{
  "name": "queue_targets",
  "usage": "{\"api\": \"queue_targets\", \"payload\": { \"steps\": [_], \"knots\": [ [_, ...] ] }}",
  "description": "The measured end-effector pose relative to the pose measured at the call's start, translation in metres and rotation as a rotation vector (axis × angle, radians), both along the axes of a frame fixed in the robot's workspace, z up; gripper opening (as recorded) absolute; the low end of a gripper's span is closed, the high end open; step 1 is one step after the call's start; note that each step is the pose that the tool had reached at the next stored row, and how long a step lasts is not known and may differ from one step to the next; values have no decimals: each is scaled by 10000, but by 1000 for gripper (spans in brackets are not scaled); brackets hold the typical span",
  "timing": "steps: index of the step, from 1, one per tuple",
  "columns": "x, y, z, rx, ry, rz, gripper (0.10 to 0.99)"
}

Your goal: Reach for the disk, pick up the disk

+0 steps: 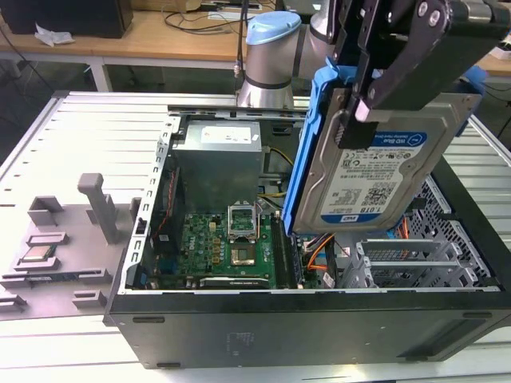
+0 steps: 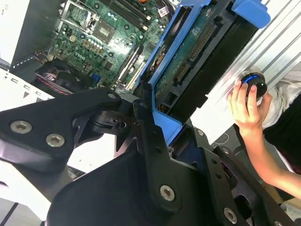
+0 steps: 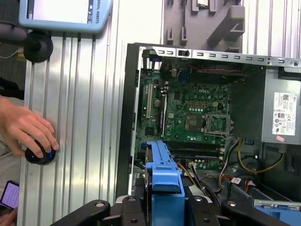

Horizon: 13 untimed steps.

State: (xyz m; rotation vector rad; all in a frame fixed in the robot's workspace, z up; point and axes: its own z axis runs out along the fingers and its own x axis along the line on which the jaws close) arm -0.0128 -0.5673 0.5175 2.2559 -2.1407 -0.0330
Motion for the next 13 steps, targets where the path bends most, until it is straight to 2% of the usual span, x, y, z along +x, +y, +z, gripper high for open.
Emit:
{"api": "queue_targets", "payload": {
  "steps": [6,13],
  "knots": [
    [-1,-87,-20,1,0,-1,373],
    [18,-109,-57,-2,1,0,373]
  ]
}}
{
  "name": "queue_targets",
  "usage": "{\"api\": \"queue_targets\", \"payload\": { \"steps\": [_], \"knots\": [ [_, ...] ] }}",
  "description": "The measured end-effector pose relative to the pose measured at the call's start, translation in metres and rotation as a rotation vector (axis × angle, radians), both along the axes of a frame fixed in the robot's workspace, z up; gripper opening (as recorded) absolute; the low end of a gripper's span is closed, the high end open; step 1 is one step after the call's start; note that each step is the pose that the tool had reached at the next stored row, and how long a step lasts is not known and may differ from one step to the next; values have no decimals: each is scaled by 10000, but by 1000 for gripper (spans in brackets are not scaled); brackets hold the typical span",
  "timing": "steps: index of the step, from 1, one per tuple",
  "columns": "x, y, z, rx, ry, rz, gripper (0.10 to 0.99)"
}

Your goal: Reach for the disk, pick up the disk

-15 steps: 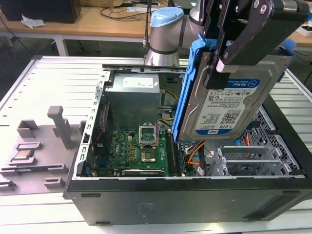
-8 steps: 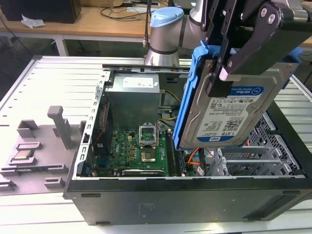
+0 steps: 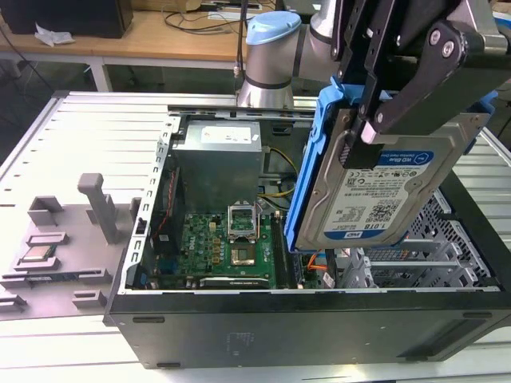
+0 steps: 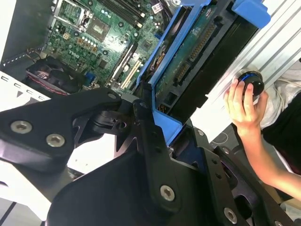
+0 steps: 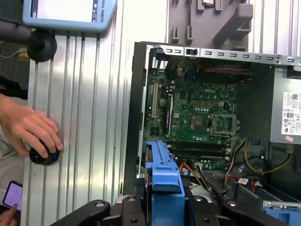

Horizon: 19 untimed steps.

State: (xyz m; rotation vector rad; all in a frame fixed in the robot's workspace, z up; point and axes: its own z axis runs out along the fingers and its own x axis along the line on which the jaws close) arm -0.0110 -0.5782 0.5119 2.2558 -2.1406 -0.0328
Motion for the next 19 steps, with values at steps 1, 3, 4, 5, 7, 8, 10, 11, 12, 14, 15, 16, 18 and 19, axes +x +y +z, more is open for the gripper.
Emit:
{"api": "queue_targets", "payload": {
  "steps": [1,3,4,5,7,8,10,11,12,14,15,16,18,19],
  "knots": [
    [15,0,-6,0,0,0,373],
    [82,0,-17,-3,2,0,373],
    [95,0,-20,-2,2,0,373],
    [105,0,-22,-2,3,-1,373],
    [127,0,-26,-2,3,-1,373],
    [141,0,-29,-2,4,0,373],
    [155,0,-34,-1,4,0,373],
    [163,0,-37,-1,4,0,373],
    [170,0,-40,-2,5,0,373],
    [194,0,-51,-2,6,0,373],
    [201,0,-54,-2,6,0,373],
    [208,0,-59,-2,7,0,373],
    [233,0,-76,-3,9,0,373],
    [248,0,-88,-2,10,0,373]
  ]
}}
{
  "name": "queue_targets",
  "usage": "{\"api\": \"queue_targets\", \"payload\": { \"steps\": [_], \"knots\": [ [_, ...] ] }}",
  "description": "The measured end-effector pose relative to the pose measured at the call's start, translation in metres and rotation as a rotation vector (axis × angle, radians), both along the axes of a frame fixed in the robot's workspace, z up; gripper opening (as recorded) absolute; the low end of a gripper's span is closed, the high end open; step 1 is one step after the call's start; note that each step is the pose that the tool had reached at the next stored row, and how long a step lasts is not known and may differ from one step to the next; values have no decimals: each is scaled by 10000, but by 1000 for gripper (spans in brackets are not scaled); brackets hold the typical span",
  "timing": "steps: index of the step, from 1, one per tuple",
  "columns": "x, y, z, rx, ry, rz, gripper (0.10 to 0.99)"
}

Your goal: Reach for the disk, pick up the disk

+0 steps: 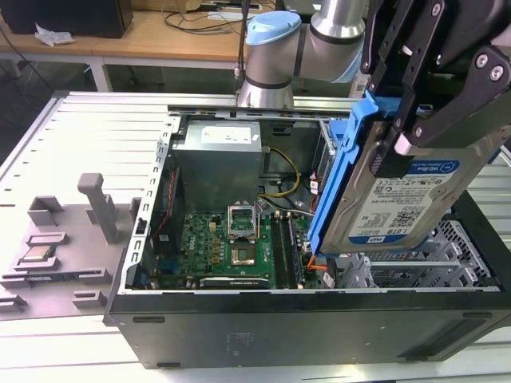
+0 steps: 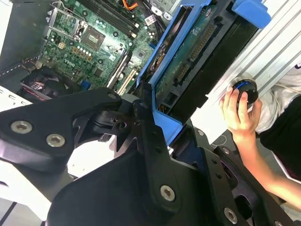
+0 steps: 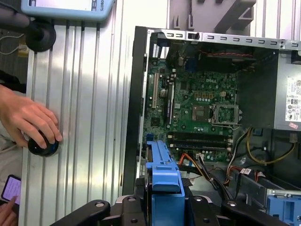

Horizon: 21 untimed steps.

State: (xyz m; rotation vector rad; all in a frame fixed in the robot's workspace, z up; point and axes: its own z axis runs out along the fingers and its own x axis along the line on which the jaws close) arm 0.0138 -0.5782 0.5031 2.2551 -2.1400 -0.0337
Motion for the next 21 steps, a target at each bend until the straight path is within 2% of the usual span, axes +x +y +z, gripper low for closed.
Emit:
{"api": "queue_targets", "payload": {
  "steps": [10,17,21],
  "knots": [
    [95,0,-55,-1,2,0,373],
    [160,0,-135,-1,15,0,373],
    [226,0,-174,0,19,-60,373]
  ]
}}
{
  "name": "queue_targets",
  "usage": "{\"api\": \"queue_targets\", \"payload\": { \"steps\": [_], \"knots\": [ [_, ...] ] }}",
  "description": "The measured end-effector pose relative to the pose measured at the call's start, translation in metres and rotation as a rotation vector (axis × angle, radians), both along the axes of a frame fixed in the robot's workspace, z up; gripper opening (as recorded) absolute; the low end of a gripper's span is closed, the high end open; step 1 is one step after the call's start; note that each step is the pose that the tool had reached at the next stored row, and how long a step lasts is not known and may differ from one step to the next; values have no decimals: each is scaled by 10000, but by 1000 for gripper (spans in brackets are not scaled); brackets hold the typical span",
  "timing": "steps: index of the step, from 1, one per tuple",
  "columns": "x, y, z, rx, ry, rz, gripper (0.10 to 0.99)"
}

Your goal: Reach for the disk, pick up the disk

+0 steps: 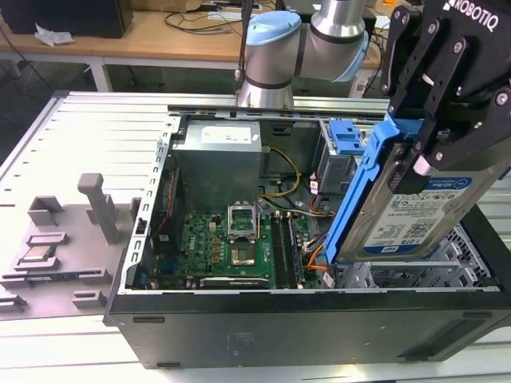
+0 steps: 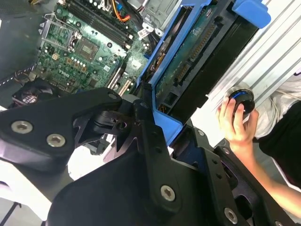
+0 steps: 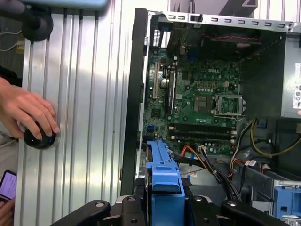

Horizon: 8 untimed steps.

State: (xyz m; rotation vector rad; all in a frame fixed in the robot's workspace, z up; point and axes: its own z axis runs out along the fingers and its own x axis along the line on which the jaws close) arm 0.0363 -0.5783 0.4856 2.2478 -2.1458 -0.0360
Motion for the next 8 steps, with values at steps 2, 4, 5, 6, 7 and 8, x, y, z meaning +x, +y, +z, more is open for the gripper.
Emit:
{"api": "queue_targets", "payload": {
  "steps": [2,4,5,6,7,8],
  "knots": [
    [41,6,-30,1,0,-282,373],
    [103,23,-63,-1,6,-380,373],
    [132,37,-82,-1,14,-401,373],
    [159,56,-103,0,28,-411,373],
    [183,72,-123,1,41,-417,373],
    [236,110,-163,-1,64,-424,373]
  ]
}}
